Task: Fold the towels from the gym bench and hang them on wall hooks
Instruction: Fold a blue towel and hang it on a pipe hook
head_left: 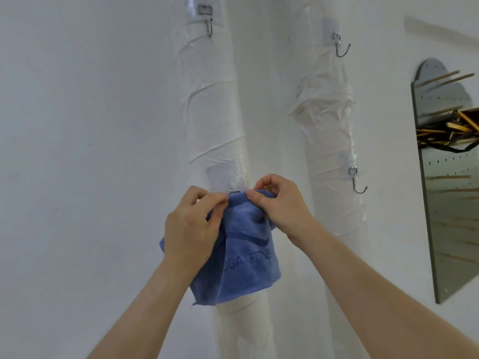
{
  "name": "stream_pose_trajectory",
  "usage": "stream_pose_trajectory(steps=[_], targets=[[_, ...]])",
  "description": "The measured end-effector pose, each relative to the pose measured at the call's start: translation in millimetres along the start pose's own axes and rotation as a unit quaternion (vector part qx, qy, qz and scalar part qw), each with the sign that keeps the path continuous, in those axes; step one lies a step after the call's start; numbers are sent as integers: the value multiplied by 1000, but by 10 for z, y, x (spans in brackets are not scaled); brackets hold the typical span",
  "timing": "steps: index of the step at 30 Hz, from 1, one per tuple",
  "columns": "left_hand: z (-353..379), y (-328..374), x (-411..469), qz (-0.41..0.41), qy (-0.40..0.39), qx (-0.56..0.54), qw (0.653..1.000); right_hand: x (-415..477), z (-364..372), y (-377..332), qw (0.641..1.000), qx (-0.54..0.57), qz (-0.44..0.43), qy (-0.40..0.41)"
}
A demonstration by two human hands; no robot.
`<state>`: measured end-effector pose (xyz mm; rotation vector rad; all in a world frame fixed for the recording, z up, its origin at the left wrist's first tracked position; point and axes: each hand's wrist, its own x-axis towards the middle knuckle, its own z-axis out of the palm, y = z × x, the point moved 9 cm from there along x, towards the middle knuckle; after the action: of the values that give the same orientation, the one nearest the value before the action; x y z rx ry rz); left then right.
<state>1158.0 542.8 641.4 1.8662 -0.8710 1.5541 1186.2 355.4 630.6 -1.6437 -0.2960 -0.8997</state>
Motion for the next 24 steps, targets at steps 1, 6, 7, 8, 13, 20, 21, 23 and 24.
stream_pose_trajectory(steps=[1,6,7,8,13,20,21,23,24], targets=[[26,36,-70,31,1,24,999,-31,18,14,1000,-7,-2,3],[230,37,-526,36,-14,43,998,-332,111,356,996,52,71,-3],[257,44,-592,22,-17,55,998,-377,127,410,993,71,98,-7],[274,72,-650,15,-22,79,997,-406,140,437,990,84,115,-11],[182,241,-711,27,-64,175,982,-492,69,221,985,-173,-16,6],[196,192,-647,-60,-158,-6,986,-805,274,-140,982,-117,-106,-101],[207,199,-673,-63,-162,-2,985,-825,254,-104,984,-121,-80,-107],[215,235,-730,-56,-181,14,982,-877,237,-9,978,-153,-51,-135],[206,256,-748,-56,-192,11,980,-909,238,25,971,-173,-45,-157]])
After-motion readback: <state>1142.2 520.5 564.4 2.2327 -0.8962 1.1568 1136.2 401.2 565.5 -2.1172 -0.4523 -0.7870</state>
